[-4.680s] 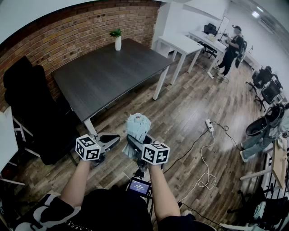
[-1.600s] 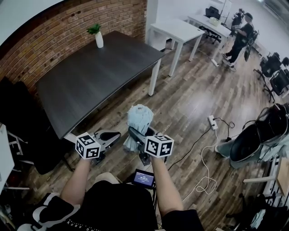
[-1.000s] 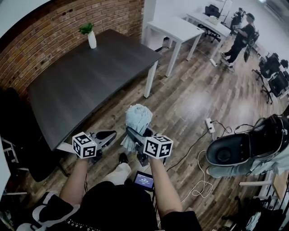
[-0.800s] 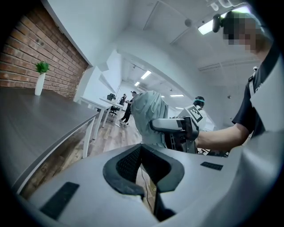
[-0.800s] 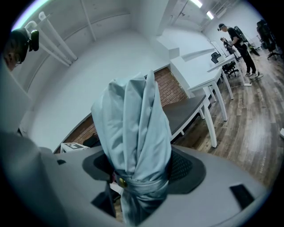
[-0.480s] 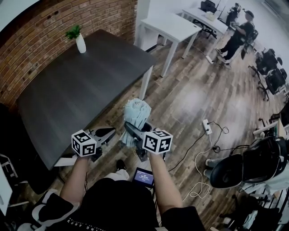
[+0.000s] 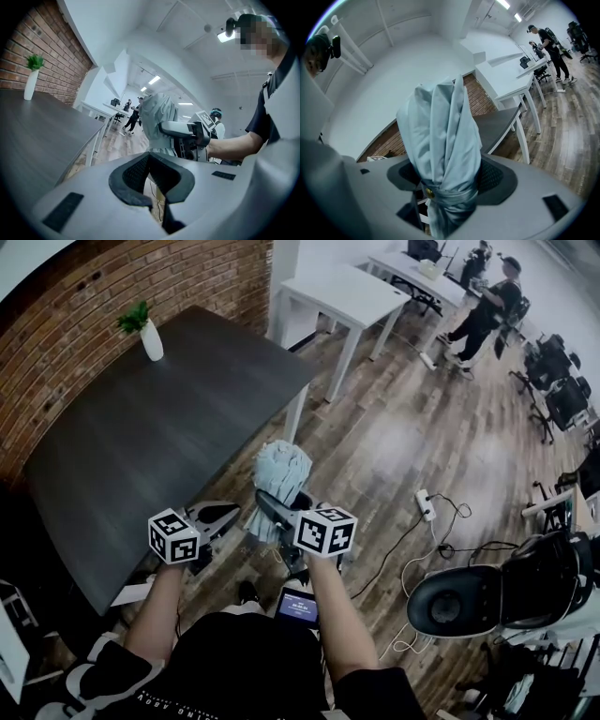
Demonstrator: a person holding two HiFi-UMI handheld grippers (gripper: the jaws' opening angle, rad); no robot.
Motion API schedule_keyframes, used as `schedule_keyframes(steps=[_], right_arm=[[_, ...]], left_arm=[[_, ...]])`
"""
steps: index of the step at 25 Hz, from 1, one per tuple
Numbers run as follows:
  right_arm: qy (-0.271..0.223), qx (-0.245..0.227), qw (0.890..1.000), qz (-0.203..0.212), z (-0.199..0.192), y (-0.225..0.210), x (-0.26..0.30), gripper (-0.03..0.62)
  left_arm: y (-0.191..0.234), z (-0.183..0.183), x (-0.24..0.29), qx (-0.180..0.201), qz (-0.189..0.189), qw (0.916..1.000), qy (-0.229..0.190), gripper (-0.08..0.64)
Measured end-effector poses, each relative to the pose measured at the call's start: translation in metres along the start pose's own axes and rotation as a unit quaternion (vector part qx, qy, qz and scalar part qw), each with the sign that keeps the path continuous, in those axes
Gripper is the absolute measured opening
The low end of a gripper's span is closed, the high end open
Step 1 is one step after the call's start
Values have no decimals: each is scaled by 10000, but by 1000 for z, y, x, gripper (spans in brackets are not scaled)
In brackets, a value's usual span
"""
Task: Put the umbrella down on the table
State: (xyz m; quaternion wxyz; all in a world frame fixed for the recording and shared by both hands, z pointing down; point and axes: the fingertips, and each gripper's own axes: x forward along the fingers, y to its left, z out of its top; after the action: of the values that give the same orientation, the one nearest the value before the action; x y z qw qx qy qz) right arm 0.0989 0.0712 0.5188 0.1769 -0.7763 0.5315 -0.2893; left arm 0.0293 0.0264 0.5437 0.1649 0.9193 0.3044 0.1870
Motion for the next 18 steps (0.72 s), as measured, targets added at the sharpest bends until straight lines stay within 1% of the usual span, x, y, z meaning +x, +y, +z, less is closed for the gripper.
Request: schedule_keyframes(steps=[3, 8, 18], right_arm=[[42, 1, 10000, 55, 7, -15, 9, 333], [165, -4, 9997, 195, 27, -49, 24, 333], [404, -145, 9968, 669, 98, -121, 54, 333]], left_arm=[[12, 4, 15, -22, 32, 10000, -10, 3], [36, 19, 45, -35, 199, 9998, -1, 3], [80, 68, 124, -32, 654, 9978, -116, 3]])
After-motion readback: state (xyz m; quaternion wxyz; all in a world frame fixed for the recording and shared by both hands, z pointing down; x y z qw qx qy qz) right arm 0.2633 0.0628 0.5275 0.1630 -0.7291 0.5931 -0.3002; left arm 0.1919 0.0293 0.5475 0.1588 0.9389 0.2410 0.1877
